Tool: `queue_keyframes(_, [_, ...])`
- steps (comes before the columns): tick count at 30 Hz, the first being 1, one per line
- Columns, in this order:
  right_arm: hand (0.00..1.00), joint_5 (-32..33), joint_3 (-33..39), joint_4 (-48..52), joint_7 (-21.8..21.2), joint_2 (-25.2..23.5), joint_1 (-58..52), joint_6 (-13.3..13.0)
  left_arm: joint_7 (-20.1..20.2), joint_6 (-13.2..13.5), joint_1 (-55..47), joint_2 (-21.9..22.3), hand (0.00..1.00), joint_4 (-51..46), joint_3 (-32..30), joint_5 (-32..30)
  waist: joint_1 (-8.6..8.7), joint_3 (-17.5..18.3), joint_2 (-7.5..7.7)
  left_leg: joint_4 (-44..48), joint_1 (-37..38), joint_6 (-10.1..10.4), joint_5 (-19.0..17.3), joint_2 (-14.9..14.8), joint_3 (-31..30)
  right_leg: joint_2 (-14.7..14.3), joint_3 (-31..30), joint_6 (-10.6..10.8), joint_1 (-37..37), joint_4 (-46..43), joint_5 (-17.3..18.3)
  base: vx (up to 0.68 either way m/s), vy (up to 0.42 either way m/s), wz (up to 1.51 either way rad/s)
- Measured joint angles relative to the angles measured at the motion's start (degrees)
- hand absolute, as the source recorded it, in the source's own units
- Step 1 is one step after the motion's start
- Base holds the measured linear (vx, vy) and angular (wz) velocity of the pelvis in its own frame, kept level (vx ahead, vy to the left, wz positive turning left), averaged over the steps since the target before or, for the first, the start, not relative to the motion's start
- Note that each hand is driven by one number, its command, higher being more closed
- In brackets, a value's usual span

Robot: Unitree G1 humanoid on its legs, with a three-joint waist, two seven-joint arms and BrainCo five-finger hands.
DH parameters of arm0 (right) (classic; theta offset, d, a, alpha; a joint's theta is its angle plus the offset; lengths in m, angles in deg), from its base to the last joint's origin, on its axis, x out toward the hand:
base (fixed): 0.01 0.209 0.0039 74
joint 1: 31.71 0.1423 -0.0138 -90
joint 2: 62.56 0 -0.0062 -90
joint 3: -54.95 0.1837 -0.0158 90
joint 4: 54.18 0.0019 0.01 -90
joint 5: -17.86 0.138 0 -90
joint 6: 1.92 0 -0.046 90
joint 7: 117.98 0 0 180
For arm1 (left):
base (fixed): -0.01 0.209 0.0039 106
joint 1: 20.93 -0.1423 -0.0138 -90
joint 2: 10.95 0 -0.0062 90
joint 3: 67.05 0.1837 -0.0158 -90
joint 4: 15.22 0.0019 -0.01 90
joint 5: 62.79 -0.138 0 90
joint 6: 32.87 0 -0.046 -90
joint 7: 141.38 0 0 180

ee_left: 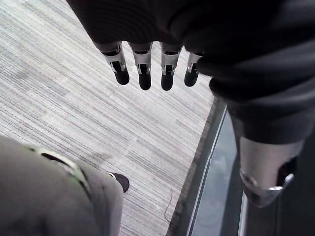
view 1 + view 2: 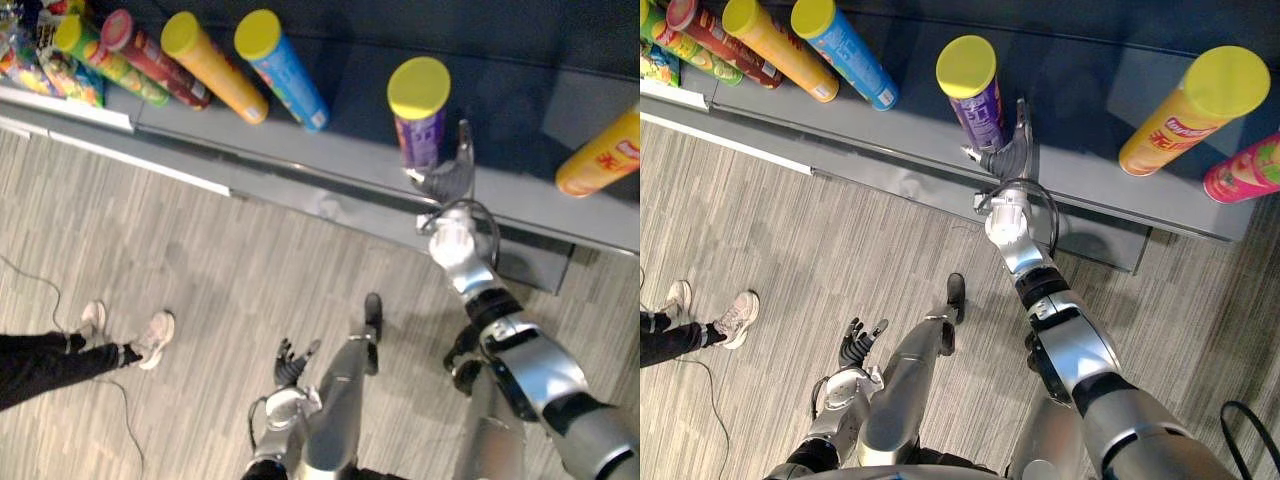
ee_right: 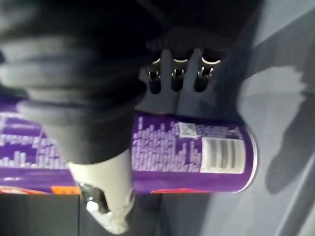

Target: Put the gum and the chips on the shelf.

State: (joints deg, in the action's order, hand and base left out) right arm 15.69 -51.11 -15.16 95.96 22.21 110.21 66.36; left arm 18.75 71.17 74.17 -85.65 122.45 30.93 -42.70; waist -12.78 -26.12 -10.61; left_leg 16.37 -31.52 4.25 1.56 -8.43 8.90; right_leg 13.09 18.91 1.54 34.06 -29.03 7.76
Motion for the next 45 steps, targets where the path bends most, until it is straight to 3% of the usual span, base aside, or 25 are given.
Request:
queue_keyframes(5, [0.0,0.0,2.3,-3.6,-2.3,0.6,-3.2,0.0,0.9,0.4,0.5,-0.4,0.0,3.1,-0.5,-0.1,1.74,0.0,0.14,-0.3,3.4,-0.1,-0.6,-1.0,1.3,-1.6,-0.8,0.4,-3.7,3.1,-1.4,0.04,-0.014,-0.19])
queue_keyframes(8, [0.0,0.1,4.4,-4.9,-4.1,1.8,-6.3,-0.4,1.8,0.4,0.6,-1.0,0.0,5.0,-0.5,-0.2,2.01,0.2,1.03,-0.5,6.3,0.2,-1.2,-1.5,2.0,-2.5,-1.8,0.5,-6.4,4.6,-1.8,0.03,-0.011,-0.23])
queue_keyframes(10, [0.0,0.8,5.5,-6.4,-5.3,2.0,-7.7,-0.6,2.6,0.4,0.6,-1.9,0.0,6.1,-0.5,-0.2,2.3,0.4,2.29,-0.9,8.1,0.2,-1.4,-2.0,2.8,-3.4,-2.3,0.9,-8.2,6.3,-2.4,0.04,-0.004,-0.22])
queue_keyframes(14, [0.0,1.1,8.1,-6.3,-8.3,2.5,-11.2,-1.8,4.1,0.3,0.5,-3.8,0.0,7.3,-0.5,-0.6,4.66,0.4,4.22,-2.4,11.4,0.2,-1.8,-2.4,3.6,-5.0,-3.3,1.5,-12.4,11.5,-4.8,0.05,0.029,-0.18])
queue_keyframes(17, [0.0,1.1,8.6,-5.3,-10.8,2.4,-15.0,-2.3,4.7,0.0,-0.2,-4.6,0.0,7.3,-0.5,-1.1,5.0,0.2,5.34,-4.4,15.2,0.1,-2.0,-2.5,5.8,-5.8,-4.9,1.8,-15.7,15.2,-6.5,0.06,0.053,-0.35])
queue_keyframes(21, [0.0,1.9,8.4,2.8,-16.4,2.2,-23.2,-2.3,6.7,-0.9,-1.6,-5.6,0.0,7.0,-2.4,-1.1,7.86,0.2,7.45,-5.4,17.5,0.2,-2.3,-2.1,6.4,-6.0,-5.6,2.3,-18.5,18.1,-7.6,0.08,0.051,-0.08])
queue_keyframes(23, [0.0,3.1,7.7,7.3,-18.8,2.2,-27.8,-1.9,7.5,-1.5,-2.3,-5.8,0.0,6.8,-2.9,-1.1,8.24,0.3,8.19,-6.3,19.7,0.2,-2.4,-2.0,7.2,-6.4,-6.2,2.1,-20.5,19.5,-8.6,0.13,0.04,-0.17])
queue_keyframes(25, [0.0,4.7,6.4,10.5,-20.9,1.9,-33.1,-1.4,8.2,-2.1,-3.6,-5.9,0.0,6.5,-3.9,-1.1,8.4,1.3,9.2,-8.3,22.4,0.3,-2.3,-1.8,8.3,-6.7,-6.9,2.4,-22.6,21.2,-8.8,0.1,0.028,-0.2])
queue_keyframes(29, [0.0,5.5,4.3,15.5,-27.0,-0.4,-47.0,0.4,9.8,-3.0,-7.9,-6.3,0.0,6.5,-5.7,-0.8,10.85,6.6,11.75,-14.2,27.0,0.7,-1.2,-0.8,9.6,-6.9,-7.5,2.5,-25.5,24.4,-8.8,0.14,0.022,-0.1])
queue_keyframes(33, [0.0,6.2,4.3,16.2,-31.4,-1.8,-57.2,3.3,13.4,-3.5,-10.1,-6.2,0.0,7.3,-6.3,0.1,11.73,10.4,12.14,-18.1,31.8,1.0,-0.9,-0.1,11.2,-7.3,-8.4,2.9,-28.9,26.6,-9.0,0.11,0.022,-0.17])
queue_keyframes(37, [0.0,6.6,4.7,12.8,-33.3,-2.9,-60.7,6.0,16.0,-3.9,-11.2,-5.8,0.0,9.5,-8.0,2.3,12.81,13.9,12.27,-20.2,34.0,1.1,-0.7,0.4,11.7,-7.3,-8.6,3.1,-30.7,28.3,-9.2,0.09,0.009,-0.02])
queue_keyframes(40, [0.0,6.6,6.9,8.5,-33.8,-3.2,-61.4,7.7,16.5,-4.2,-11.6,-5.5,0.0,10.2,-9.1,3.1,12.79,15.4,12.2,-21.2,35.3,1.2,-0.8,0.7,12.4,-7.3,-9.0,3.3,-31.7,29.1,-9.3,0.05,0.009,-0.09])
queue_keyframes(45, [0.0,7.4,14.7,0.9,-32.7,-5.3,-61.2,8.4,17.0,-4.7,-11.7,-4.6,0.0,12.4,-12.5,4.6,13.3,16.6,12.25,-21.8,36.8,1.2,-0.8,1.0,12.7,-7.3,-9.2,3.4,-33.2,30.2,-9.4,0.03,0.004,-0.03])
